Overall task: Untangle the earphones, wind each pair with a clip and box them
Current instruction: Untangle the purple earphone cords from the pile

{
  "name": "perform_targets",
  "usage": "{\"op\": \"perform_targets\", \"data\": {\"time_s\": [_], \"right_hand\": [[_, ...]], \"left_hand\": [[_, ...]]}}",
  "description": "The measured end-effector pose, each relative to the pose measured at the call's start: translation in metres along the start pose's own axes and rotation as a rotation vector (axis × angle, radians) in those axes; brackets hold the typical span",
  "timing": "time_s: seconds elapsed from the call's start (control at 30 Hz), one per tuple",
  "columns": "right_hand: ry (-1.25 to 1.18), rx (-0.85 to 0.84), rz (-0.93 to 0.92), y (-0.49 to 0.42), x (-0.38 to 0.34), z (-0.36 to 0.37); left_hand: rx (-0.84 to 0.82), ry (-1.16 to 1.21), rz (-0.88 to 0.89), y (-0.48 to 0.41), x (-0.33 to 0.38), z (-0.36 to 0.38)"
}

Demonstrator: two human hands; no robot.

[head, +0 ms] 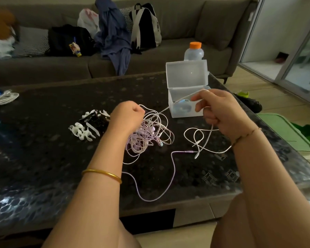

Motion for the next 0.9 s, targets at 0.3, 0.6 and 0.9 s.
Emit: {"op": "perform_targets", "data": {"time_s": [0.3, 0.6, 0.9], "right_hand": [[-0.218, -0.149, -0.144, 0.011, -0.028, 0.024], [-0.292, 0.107, -0.031, -0.003, -0.002, -0.007], [-0.938, 0.083, 0.177, -0.006, 0.021, 0.009]], "left_hand": [[-0.144, -0.107, 0.264, 0.017, 0.044, 0.015], [-0.109, -0.285, 0.128, -0.002, -0.001, 0.009], [-0.134, -0.12, 0.133, 0.0, -0.005, 0.001]]}}
Point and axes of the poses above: each hand's wrist, its own y-axis away from the middle knuckle, its own z-axis out of the palm, x = y × z, the point moved 10 cm from there along -y, towards the middle knuckle, and after that the axes turned 2 degrees about z, right-handed, at the moved point
